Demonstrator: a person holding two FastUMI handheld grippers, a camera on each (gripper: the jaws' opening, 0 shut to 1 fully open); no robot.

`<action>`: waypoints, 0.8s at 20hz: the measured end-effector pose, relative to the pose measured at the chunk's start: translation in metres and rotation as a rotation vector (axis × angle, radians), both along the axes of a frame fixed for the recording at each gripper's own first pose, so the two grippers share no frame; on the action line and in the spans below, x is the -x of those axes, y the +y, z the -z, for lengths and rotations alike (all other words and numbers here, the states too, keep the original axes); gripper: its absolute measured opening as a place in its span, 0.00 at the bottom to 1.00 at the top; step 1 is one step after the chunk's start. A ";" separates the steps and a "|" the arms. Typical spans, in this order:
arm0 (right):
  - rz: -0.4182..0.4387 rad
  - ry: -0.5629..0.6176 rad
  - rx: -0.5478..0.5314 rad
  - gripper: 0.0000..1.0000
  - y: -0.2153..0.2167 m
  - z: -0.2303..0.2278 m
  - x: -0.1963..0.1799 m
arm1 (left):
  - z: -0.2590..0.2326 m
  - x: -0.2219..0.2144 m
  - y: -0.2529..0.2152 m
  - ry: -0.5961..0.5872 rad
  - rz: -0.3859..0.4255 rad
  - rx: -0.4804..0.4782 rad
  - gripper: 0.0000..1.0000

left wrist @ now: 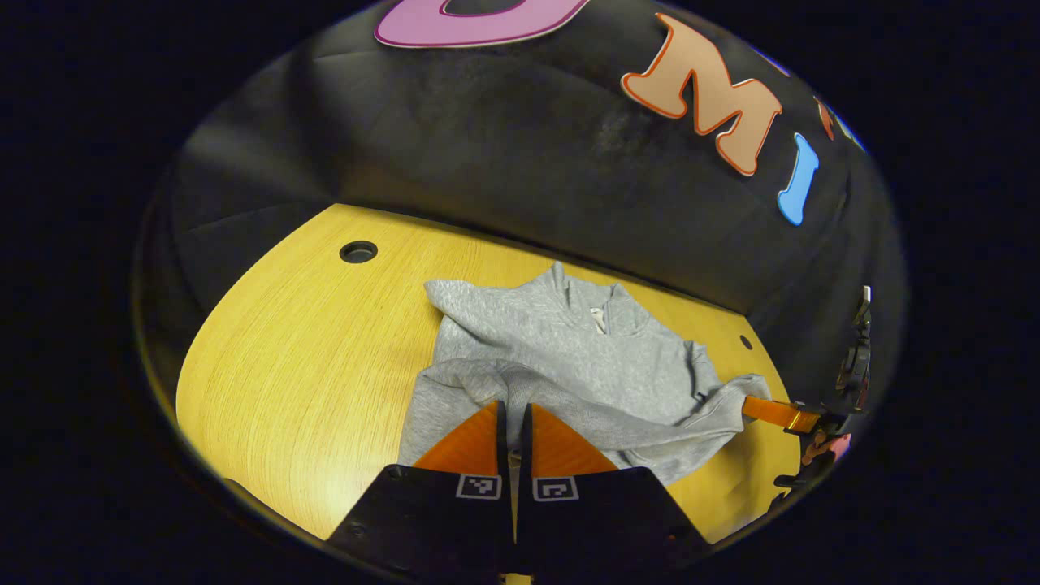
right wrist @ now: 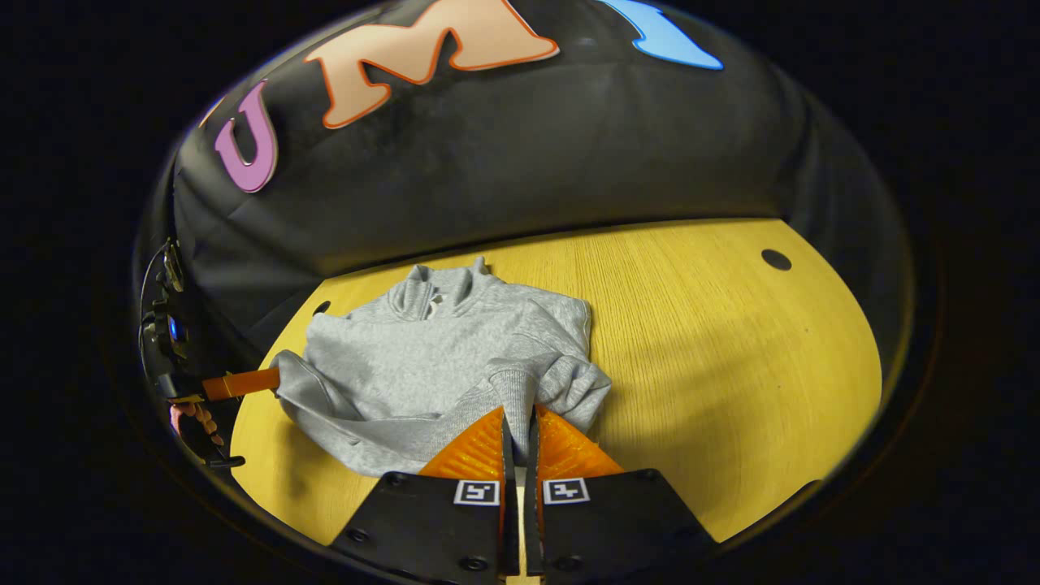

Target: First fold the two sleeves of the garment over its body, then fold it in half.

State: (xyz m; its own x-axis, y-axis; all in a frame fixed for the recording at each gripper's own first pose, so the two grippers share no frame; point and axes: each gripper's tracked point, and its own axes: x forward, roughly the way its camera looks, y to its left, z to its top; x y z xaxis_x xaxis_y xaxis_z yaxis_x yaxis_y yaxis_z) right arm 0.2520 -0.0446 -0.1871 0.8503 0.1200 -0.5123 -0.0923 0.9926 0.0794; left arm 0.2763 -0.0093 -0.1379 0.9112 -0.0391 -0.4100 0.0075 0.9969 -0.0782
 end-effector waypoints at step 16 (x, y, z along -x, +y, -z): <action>-0.124 -0.025 -0.149 0.97 0.033 -0.038 0.004 | -0.001 -0.006 -0.014 0.037 0.156 -0.130 0.88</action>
